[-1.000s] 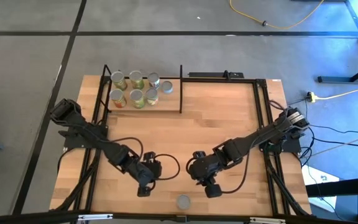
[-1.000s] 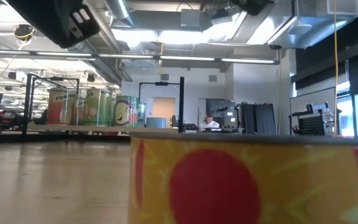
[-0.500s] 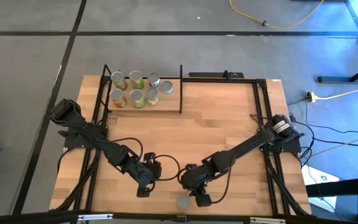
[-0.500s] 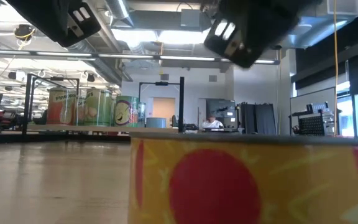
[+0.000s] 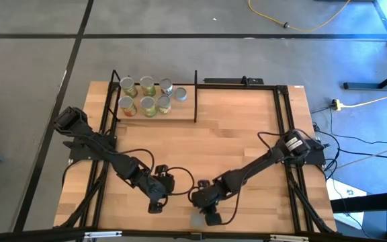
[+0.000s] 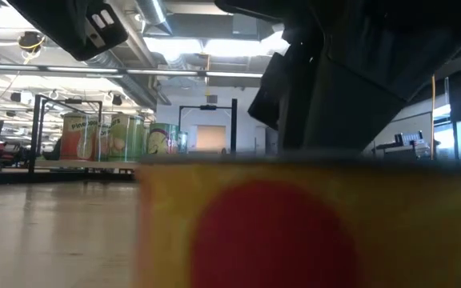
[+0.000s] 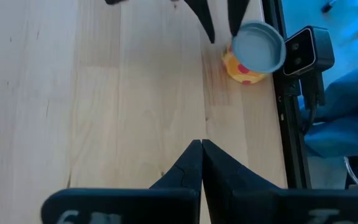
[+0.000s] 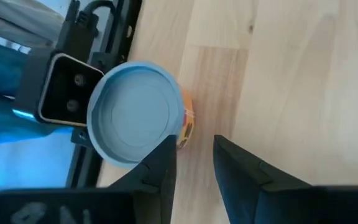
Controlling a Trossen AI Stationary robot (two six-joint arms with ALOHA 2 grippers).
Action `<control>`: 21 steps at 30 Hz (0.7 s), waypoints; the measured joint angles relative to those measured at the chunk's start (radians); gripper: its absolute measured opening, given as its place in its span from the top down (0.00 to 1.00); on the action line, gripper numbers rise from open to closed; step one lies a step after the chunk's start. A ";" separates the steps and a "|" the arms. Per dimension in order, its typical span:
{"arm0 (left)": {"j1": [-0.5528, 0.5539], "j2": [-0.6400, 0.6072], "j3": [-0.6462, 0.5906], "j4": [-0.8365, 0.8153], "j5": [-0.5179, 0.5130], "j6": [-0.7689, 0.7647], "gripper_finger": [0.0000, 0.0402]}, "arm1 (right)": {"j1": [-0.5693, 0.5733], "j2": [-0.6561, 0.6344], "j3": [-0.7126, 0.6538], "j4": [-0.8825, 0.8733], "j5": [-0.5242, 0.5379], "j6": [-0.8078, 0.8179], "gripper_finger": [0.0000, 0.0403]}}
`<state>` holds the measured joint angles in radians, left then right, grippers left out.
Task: Pick and place cans onto a shelf
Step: Put the canned pineapple rings on the shelf
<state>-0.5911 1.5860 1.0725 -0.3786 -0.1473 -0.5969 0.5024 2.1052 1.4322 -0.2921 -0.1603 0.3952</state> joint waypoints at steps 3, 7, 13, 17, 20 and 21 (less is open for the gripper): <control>-0.001 0.000 0.000 0.007 0.000 -0.001 1.00 | 0.001 0.005 0.000 0.008 -0.002 0.018 0.73; -0.001 0.000 0.000 0.016 0.000 -0.001 1.00 | -0.001 0.007 0.001 -0.004 -0.011 0.018 0.73; -0.001 0.000 0.000 0.032 0.000 0.001 1.00 | -0.002 0.006 0.046 0.005 -0.071 0.020 0.73; -0.001 0.000 0.000 0.032 0.000 0.001 1.00 | -0.003 0.006 0.067 0.002 -0.071 0.019 0.73; -0.001 0.000 0.000 0.032 0.000 0.002 1.00 | -0.004 0.006 0.071 0.003 -0.078 0.026 0.73; -0.001 0.000 0.000 0.032 0.000 0.002 1.00 | -0.004 0.006 0.071 -0.001 -0.078 0.037 0.73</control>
<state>-0.5919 1.5860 1.0725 -0.3466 -0.1474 -0.5953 0.4984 2.1113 1.5028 -0.2928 -0.2382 0.4325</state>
